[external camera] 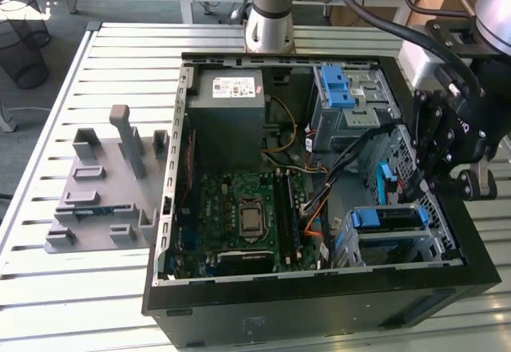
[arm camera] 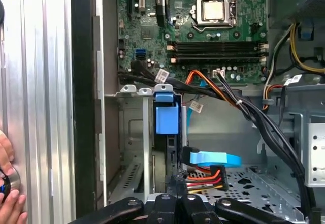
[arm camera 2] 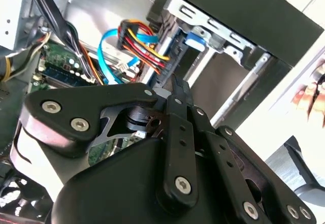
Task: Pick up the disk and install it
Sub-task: 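Insert the first disk wire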
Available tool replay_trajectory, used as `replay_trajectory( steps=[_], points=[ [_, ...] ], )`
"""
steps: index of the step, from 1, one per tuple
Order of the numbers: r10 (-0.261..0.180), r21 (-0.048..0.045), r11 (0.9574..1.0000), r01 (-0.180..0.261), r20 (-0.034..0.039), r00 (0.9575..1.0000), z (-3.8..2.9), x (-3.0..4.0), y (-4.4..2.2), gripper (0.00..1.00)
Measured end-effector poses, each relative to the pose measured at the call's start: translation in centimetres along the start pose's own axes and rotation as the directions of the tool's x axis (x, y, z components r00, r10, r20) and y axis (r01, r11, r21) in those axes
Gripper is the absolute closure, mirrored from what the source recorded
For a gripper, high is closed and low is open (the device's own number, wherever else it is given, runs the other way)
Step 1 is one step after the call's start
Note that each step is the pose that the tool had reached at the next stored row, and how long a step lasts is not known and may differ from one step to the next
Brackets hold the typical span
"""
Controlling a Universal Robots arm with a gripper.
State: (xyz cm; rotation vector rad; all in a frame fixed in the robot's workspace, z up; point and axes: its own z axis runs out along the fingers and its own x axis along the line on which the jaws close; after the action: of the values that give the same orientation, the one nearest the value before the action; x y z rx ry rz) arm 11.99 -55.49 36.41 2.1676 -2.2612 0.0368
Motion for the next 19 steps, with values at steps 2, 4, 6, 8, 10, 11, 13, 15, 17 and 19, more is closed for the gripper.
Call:
replay_trajectory(
  steps=[2, 4, 6, 8, 10, 11, 13, 15, 17, 19],
  points=[
    [0.000, 0.0000, 1.0000, 0.000, 0.0000, 1.0000, 0.05, -0.42, -0.01, 0.89],
    [0.001, -0.0001, 1.0000, -0.001, 0.0003, 1.0000, 0.07, -0.59, -0.01, 0.89],
    [0.001, -0.0001, 1.0000, -0.001, 0.0003, 1.0000, 0.07, -0.59, -0.01, 0.89],
    [0.001, -0.0001, 1.0000, -0.001, 0.0000, 1.0000, 0.06, -0.61, -0.01, 0.89],
    [0.001, 0.0000, 1.0000, -0.001, 0.0001, 1.0000, 0.06, -0.61, -0.01, 0.89],
    [0.001, -0.0001, 1.0000, -0.001, 0.0000, 1.0000, 0.06, -0.62, -0.01, 0.83],
    [0.001, 0.0000, 1.0000, -0.001, 0.0000, 1.0000, 0.09, -0.62, -0.01, 0.71],
    [0.001, -0.0001, 1.0000, -0.001, 0.0001, 1.0000, 0.21, -0.64, -0.01, 0.64],
    [0.001, -0.0001, 1.0000, -0.001, 0.0001, 1.0000, 0.44, -0.64, -0.01, 0.64],
    [0.001, 0.0004, 1.0000, -0.001, 0.0000, 1.0000, 0.69, -0.65, -0.01, 0.64]
  ],
)
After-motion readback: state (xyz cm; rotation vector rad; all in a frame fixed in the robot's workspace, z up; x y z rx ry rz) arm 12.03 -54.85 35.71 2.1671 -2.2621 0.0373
